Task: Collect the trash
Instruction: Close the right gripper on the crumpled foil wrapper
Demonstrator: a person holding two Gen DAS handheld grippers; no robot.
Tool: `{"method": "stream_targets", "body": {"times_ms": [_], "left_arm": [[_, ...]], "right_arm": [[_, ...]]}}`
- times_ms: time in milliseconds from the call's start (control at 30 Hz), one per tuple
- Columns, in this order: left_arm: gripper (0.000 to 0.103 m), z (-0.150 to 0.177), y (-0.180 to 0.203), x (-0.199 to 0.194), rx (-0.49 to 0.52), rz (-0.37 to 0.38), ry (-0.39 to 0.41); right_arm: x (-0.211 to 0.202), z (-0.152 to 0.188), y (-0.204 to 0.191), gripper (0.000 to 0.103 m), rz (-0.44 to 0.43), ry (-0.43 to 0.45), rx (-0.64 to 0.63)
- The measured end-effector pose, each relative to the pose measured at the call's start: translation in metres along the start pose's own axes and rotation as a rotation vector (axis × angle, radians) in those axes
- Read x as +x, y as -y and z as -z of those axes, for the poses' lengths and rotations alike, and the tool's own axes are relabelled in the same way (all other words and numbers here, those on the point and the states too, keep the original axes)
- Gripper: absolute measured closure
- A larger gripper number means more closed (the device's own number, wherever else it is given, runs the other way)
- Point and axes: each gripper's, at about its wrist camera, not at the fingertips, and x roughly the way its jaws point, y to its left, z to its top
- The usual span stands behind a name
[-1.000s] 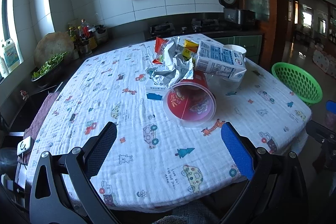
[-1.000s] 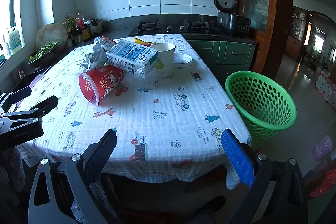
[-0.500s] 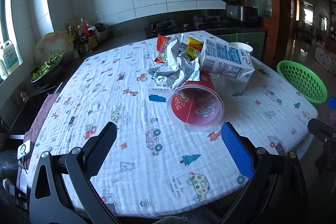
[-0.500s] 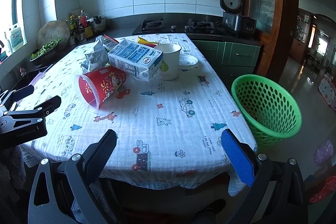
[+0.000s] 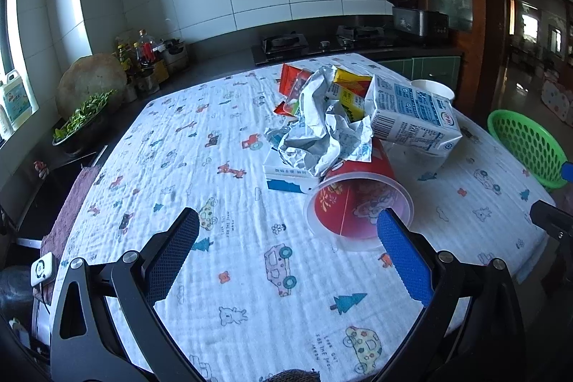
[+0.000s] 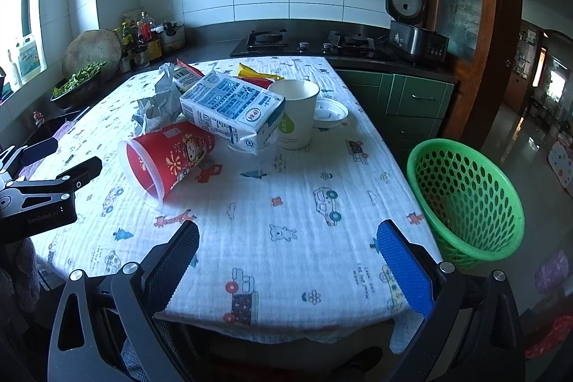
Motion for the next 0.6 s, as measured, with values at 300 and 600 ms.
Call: {"method": "stream_targets", "body": {"times_ms": [300, 600], "left_arm": [[0.005, -0.016, -0.02, 0.018, -0.02, 0.015, -0.031], [0.005, -0.052, -0.014, 0.028, -0.007, 0.079, -0.013]], "right_arm": [[0.018, -0.034, -0.006, 0.007, -0.02, 0.01, -0.058], [0.034, -0.055, -0.014, 0.007, -0.09, -0.003, -0.066]]}}
